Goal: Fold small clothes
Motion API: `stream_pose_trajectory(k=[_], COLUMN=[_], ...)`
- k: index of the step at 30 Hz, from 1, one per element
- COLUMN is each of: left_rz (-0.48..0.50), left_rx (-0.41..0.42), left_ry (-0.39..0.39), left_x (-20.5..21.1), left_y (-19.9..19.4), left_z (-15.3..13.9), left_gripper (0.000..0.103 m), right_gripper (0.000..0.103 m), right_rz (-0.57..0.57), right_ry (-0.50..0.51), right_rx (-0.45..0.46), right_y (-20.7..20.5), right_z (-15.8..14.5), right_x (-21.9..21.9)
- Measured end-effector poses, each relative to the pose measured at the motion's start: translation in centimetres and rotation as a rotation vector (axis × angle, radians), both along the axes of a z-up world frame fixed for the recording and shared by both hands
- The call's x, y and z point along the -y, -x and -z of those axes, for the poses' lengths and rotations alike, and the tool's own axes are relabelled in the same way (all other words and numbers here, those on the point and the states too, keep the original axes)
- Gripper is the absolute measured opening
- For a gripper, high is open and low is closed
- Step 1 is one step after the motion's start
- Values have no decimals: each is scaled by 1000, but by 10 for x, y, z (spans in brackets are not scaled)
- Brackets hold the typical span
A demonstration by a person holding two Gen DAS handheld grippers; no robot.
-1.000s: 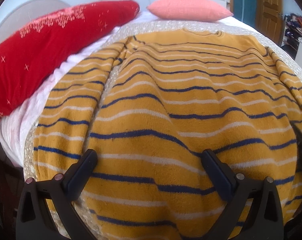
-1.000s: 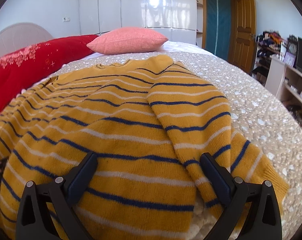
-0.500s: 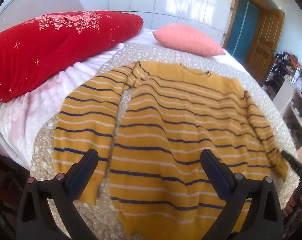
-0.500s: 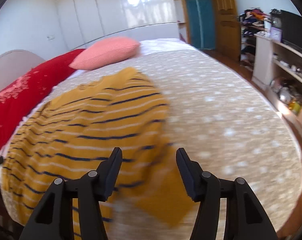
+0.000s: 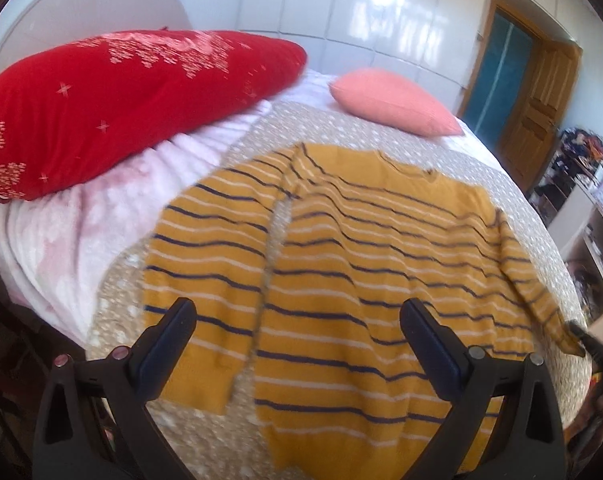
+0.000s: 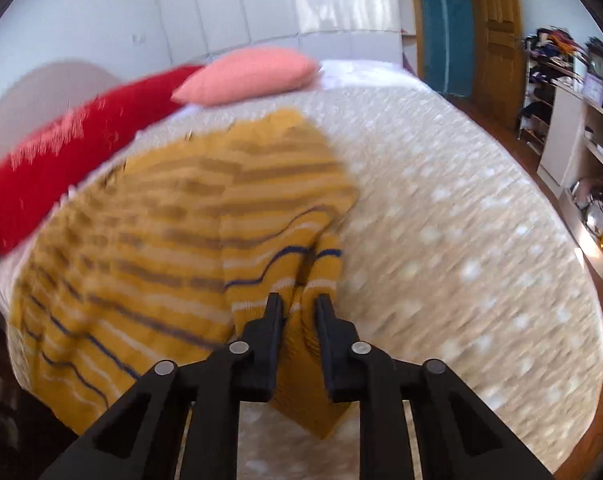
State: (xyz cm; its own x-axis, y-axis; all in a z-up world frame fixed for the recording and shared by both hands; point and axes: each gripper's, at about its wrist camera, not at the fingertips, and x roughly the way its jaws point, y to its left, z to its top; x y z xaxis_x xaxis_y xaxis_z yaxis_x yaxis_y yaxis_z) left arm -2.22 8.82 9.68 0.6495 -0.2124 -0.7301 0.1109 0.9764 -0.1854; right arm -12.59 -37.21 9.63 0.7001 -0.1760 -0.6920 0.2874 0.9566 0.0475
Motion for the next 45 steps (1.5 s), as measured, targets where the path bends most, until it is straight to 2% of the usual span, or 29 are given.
stream_pose_trajectory(k=[2,3,4,6,7,8,9,10,12,16,18,20,21,22,24,26,28,29,30,31,32,33,35,36,37,40,45], left_rz=[-33,-58,-84,-124,-134,-148,-155,-167,-177,-159,-144,-137,-136,-138,-154,-174,-202,-218,-227,-242,-250,-263,-290,-299,-306,-317,-281], left_rx=[22,30,34,33,34,28,27,22,33,31,29,21,20,20,30,35,30,24,19,6,2,-2,0,1,3,-16,-75], left_ry=[7,10,12,20,23,29,29,23,16,16,7,9,11,13,8,9,30,44,52,66,71,73,48,37,26,-3,42], left_x=[-11,-18,-25,-38,-43,-49,-52,-55,-59,-55,-50,-46,-46,-46,-51,-57,-68,-75,-78,-85,-88,-93,-101,-104,-108,-121,-135], left_y=[0,-1,-2,-5,-6,-7,-7,-8,-6,-5,-4,-4,-4,-4,-4,-4,-6,-7,-8,-9,-9,-10,-12,-14,-18,-33,-61], left_z=[-4,-6,-7,-7,-6,-5,-4,-2,-1,3,5,7,6,6,3,3,4,6,7,10,12,14,17,18,20,31,56], left_gripper=[102,102,102,102,102,102,102,102,102,102,102,102,102,102,102,102,102,102,102,102,102,102,102,102,102,102,102], right_gripper=[0,0,0,4,4,5,11,35,59,59,59,54,14,6,6,6,6,7,17,19,19,19,31,42,46,47,50], right_rz=[139,262,375,512,488,414,326,199,40,-123,-180,-191,-186,-186,-133,11,218,376,490,594,623,633,607,585,555,478,372], right_ry=[21,52,111,188,157,105,64,23,-15,59,101,245,303,285,179,132,75,66,60,39,18,-12,-16,-3,12,-5,-66], right_rx=[54,75,54,-11,-4,30,48,31,-10,-69,-91,-172,-206,-209,-139,-57,20,32,18,-20,-33,-19,1,-8,-20,-36,-89], right_y=[7,12,13,16,20,24,26,24,22,12,3,-7,-12,-17,-17,-10,0,7,11,17,20,29,40,42,45,53,42], right_z=[-22,-31,-37,-37,-38,-38,-35,-29,-13,13,29,45,51,50,30,0,-22,-26,-26,-24,-23,-21,-18,-15,-7,21,57], right_x=[38,61,79,99,100,92,79,57,21,-43,-59,-71,-74,-69,-41,2,52,80,100,119,125,125,109,99,82,56,18])
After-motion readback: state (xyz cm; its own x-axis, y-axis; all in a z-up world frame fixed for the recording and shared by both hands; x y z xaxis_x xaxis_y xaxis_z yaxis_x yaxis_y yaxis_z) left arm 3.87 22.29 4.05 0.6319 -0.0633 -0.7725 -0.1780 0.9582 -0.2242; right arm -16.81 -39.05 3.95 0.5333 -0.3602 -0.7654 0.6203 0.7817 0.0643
